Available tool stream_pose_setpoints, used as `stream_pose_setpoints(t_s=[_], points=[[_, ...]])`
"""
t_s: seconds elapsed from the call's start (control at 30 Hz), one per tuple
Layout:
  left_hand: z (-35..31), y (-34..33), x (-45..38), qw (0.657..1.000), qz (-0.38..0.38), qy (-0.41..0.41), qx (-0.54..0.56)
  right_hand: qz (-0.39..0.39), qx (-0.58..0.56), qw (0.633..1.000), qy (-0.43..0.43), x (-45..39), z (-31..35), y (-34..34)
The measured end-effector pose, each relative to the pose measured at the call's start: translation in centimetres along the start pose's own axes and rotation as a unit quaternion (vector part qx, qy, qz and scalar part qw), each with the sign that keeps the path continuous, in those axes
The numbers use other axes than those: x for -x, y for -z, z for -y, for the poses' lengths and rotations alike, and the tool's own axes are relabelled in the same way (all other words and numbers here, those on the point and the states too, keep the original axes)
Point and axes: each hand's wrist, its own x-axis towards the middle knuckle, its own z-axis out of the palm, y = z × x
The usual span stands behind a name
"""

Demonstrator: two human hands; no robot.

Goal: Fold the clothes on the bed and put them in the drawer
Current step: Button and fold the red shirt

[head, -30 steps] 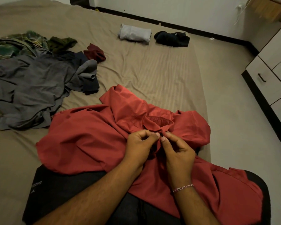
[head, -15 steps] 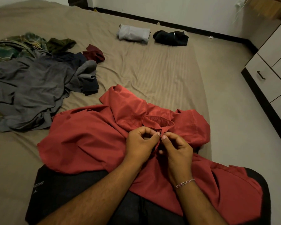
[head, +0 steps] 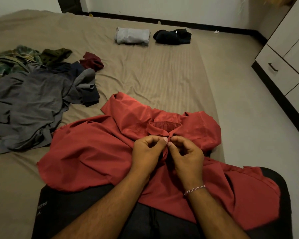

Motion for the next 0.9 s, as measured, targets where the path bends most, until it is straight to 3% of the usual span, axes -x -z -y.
stream_pose_setpoints(t_s=[0.27, 0.43, 0.57, 0.7, 0.9], points=[[0.9, 0.5, -0.4, 0.989, -0.008, -0.048, -0.137, 0.001, 0.087, 0.996, 0.029, 0.4, -1.0, -0.4], [0.6, 0.3, -0.3, 0.992, 0.001, -0.047, -0.119, -0.006, 0.114, 0.992, 0.054, 0.5, -1.1, -0.4], [1.0, 0.1, 0.0, 0.997, 0.032, 0.004, -0.076, 0.002, 0.13, 0.99, 0.055, 0.4, -1.1, -0.3], [1.9, 0.6, -1.3, 0.991, 0.036, 0.025, -0.126, 0.034, 0.175, 0.982, 0.054, 0.1, -1.7, -0.7], [1.4, 0.9, -2.2, 0.997, 0.042, 0.07, -0.006, 0.043, 0.114, 0.992, 0.031, -0.8, -1.0, -1.2]])
